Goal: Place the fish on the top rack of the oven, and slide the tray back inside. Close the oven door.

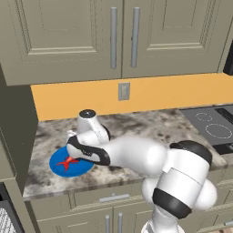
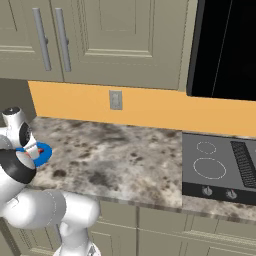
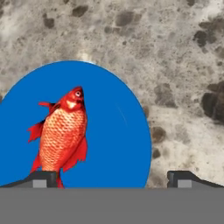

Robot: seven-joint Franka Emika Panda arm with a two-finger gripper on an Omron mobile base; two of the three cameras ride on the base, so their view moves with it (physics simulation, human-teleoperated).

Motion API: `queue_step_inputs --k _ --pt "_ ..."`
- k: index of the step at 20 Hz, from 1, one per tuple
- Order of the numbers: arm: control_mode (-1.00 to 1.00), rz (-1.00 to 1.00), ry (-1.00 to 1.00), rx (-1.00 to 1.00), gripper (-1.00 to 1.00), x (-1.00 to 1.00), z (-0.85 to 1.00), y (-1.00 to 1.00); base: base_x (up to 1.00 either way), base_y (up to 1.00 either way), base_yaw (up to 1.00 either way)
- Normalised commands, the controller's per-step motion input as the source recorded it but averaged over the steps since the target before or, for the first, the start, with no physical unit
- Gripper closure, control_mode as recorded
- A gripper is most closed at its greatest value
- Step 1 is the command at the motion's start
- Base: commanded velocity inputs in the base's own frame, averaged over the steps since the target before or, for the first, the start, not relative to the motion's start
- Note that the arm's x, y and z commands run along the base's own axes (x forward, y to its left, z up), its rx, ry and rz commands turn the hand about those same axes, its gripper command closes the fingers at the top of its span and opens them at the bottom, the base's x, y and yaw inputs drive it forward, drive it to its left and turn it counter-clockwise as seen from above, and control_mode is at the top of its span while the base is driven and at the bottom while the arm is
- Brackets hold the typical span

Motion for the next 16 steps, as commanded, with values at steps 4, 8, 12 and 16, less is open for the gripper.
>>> queue_step_inputs --k 4,8,12,16 --pt "-1.00 0.00 0.00 -0.08 -1.00 0.13 -0.22 0.01 0.00 0.00 0.00" --pt "-1.00 0.00 0.00 -0.04 -1.00 0.25 -0.12 0.01 0.00 0.00 0.00" --pt "-1.00 0.00 0.00 -0.02 -1.00 0.33 -0.01 0.18 0.00 0.00 0.00" --pt "-1.00 0.00 0.00 -0.01 -1.00 0.29 0.00 0.20 0.00 0.00 0.00"
